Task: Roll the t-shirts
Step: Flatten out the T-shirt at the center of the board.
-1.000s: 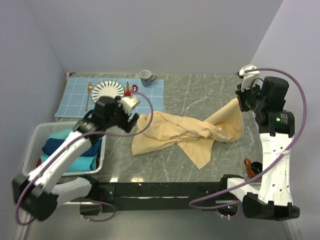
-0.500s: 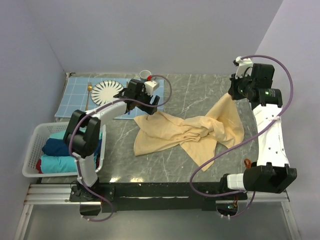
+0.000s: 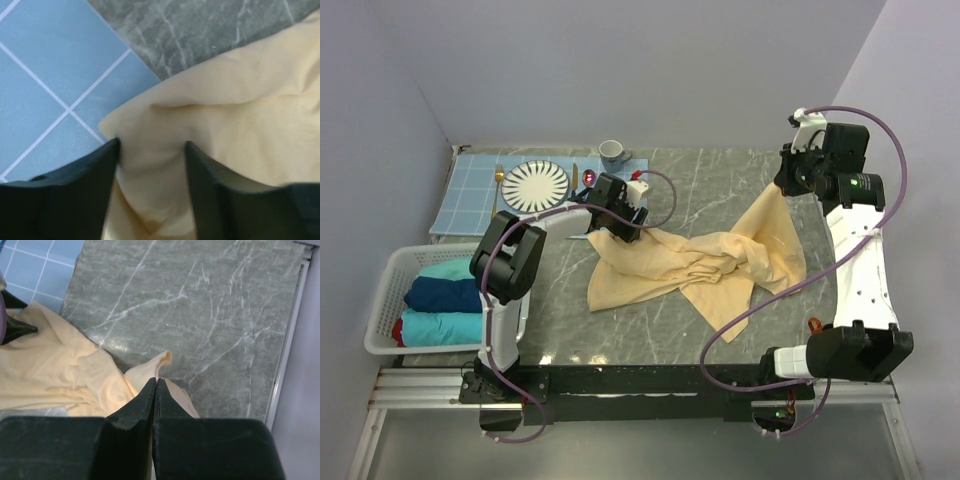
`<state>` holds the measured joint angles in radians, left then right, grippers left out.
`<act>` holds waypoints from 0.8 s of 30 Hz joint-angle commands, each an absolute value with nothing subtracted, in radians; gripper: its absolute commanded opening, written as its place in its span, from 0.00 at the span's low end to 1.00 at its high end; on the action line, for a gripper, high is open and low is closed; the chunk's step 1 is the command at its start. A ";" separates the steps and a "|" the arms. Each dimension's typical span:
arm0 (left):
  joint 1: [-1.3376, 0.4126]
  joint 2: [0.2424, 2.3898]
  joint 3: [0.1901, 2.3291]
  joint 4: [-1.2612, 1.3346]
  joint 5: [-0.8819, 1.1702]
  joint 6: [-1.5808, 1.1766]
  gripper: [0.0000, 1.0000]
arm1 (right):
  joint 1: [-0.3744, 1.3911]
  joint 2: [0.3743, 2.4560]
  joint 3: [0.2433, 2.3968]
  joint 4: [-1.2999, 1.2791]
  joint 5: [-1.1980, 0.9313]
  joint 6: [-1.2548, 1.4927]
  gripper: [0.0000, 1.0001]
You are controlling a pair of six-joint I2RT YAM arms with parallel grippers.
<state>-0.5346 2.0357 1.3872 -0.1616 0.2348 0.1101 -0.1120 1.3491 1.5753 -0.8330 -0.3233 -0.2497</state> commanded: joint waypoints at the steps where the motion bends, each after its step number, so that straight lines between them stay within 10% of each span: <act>1: -0.549 2.020 1.385 -0.159 0.305 0.137 0.43 | -0.118 1.374 1.650 -0.795 -0.341 -0.226 0.00; 5: -0.549 1.973 1.373 -0.186 0.313 0.159 0.02 | -0.118 1.399 1.664 -0.788 -0.347 -0.212 0.00; 24: -0.528 1.094 1.188 -0.567 0.259 0.393 0.01 | -0.120 1.477 2.046 -0.793 -0.238 -0.212 0.00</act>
<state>-0.5297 1.1759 1.2911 -0.3450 0.2127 0.3008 -0.1120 1.5124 2.0239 -0.7792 -0.2478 -0.2237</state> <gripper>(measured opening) 0.026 0.008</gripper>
